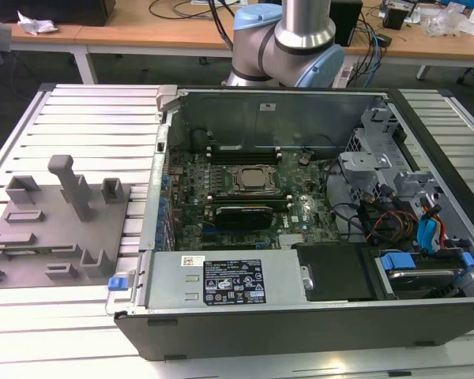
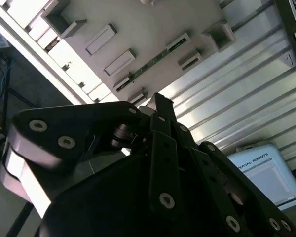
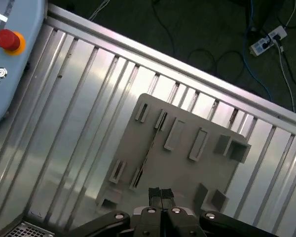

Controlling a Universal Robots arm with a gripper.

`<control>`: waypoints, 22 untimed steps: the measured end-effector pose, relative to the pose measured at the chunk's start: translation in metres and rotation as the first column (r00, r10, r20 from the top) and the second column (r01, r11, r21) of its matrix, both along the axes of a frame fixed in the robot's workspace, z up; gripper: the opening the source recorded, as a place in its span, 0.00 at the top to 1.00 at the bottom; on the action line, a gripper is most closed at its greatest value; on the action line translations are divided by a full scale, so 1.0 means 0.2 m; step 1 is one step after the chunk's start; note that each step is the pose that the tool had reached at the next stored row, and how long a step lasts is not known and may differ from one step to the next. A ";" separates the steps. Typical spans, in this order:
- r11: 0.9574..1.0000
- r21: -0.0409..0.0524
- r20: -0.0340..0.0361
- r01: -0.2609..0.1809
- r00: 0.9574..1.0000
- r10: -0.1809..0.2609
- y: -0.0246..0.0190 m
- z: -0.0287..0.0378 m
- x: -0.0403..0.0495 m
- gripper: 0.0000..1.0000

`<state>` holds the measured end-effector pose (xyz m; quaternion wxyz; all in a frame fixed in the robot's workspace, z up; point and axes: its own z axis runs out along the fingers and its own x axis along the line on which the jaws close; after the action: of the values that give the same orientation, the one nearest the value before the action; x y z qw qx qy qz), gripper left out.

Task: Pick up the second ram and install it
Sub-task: 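Pick up the second ram and move it above second insertion slot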

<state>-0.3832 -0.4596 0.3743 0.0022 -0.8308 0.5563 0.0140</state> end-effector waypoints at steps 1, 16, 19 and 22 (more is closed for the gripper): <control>1.000 0.000 0.000 0.029 1.000 -0.029 0.000 0.000 0.000 0.89; 0.961 0.000 0.000 0.276 0.961 -0.276 0.000 0.000 0.000 0.89; 0.941 0.000 0.000 0.339 0.941 -0.339 0.000 0.000 0.000 0.89; 0.921 0.000 0.000 0.389 0.921 -0.389 0.000 0.000 0.000 0.89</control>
<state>-0.3832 -0.4596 0.3742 0.0050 -0.7038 0.7102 0.0133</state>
